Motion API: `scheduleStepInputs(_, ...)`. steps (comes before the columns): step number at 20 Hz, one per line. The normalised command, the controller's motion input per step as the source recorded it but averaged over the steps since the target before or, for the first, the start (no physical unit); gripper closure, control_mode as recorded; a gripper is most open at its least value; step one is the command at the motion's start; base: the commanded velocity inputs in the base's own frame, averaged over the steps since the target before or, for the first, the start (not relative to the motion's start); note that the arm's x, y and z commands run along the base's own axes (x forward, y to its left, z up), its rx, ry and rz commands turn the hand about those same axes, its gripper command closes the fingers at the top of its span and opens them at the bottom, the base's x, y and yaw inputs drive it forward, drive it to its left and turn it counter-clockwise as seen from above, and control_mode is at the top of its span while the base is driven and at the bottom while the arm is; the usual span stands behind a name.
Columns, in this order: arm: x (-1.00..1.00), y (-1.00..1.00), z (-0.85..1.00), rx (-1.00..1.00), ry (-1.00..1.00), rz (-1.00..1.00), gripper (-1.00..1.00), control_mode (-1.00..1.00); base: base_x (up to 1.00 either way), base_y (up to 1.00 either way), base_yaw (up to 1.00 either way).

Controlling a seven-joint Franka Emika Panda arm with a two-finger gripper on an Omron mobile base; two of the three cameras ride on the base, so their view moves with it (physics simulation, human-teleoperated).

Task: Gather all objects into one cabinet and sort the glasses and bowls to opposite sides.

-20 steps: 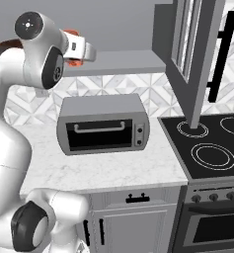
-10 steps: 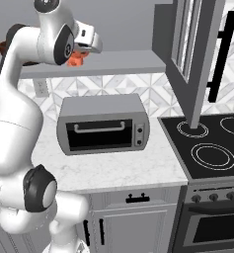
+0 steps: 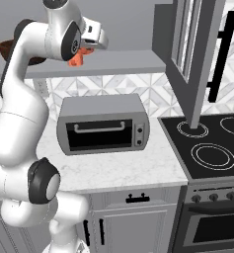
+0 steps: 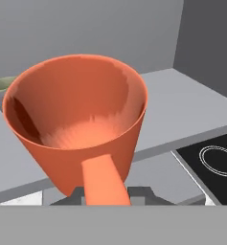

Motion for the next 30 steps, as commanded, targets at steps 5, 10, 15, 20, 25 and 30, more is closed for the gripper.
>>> scheduleStepInputs(5, 0.00, 0.00, -0.45, -0.07, 0.07, 0.00, 1.00, -1.00, 0.00, 0.00, 0.00)
scheduleStepInputs(10, 0.07, 0.00, 0.00, 0.00, 0.00, 0.00, 1.00, -1.00, 0.00, 0.00, 0.00)
scheduleStepInputs(15, 0.81, -0.04, 0.08, 0.00, 0.00, -0.01, 1.00, -1.00, 0.00, 0.00, 0.00)
scheduleStepInputs(20, 0.19, 0.00, 0.00, 0.00, 0.00, 0.00, 1.00, -1.00, 0.00, 0.00, 0.00)
scheduleStepInputs(25, 0.26, 0.00, -0.48, -0.15, 0.23, 0.00, 1.00, -1.00, 0.00, 0.00, 0.00)
scheduleStepInputs(30, 0.07, 0.00, 0.00, 0.00, 0.00, 0.00, 1.00, -1.00, 0.00, 0.00, 0.00)
